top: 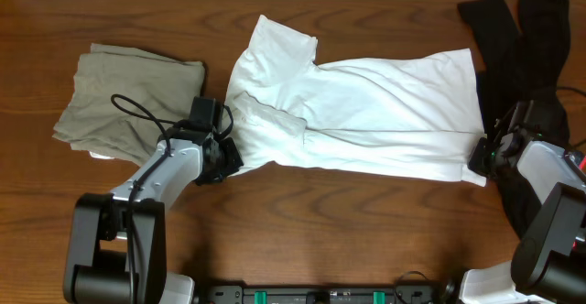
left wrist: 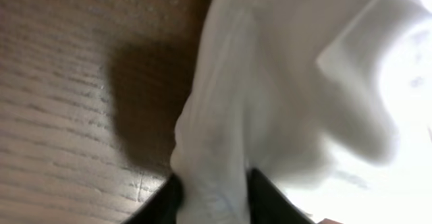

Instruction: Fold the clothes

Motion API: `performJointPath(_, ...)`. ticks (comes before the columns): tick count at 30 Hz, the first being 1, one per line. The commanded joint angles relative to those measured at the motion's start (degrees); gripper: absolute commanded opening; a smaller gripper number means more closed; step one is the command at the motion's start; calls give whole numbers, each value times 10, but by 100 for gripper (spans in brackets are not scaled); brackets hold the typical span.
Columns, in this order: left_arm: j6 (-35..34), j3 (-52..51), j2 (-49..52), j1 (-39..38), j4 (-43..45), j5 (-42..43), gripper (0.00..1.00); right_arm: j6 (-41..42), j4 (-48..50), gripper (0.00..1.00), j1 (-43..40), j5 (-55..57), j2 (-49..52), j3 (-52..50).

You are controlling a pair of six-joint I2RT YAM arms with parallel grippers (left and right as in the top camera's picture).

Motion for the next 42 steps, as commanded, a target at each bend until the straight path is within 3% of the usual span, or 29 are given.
performJointPath(1, 9, -6, 10, 8, -2, -36, 6, 7, -13, 9, -7, 14, 12, -16)
performJointPath(12, 9, -6, 10, 66, 18, -198, 6, 7, -13, 9, -7, 14, 12, -16)
performJointPath(19, 9, -6, 10, 72, 5, -200, 7, 7, -13, 9, -7, 14, 12, -16)
performJointPath(30, 7, -6, 10, 72, -110, -154, 7, 7, -2, 9, -7, 13, 12, -16)
performJointPath(33, 7, -6, 10, 72, -111, -152, 13, 7, 10, 11, -7, -10, 12, -16)
performJointPath(34, 7, -6, 10, 72, -111, -152, 23, 7, 15, 12, -7, -22, 12, -16)
performJointPath(36, 7, -6, 10, 72, -112, -152, 30, 6, 25, 12, -7, -38, 12, -16)
performJointPath(42, 7, -6, 10, 72, -123, -152, 36, 6, 42, 11, -7, -73, 12, -8)
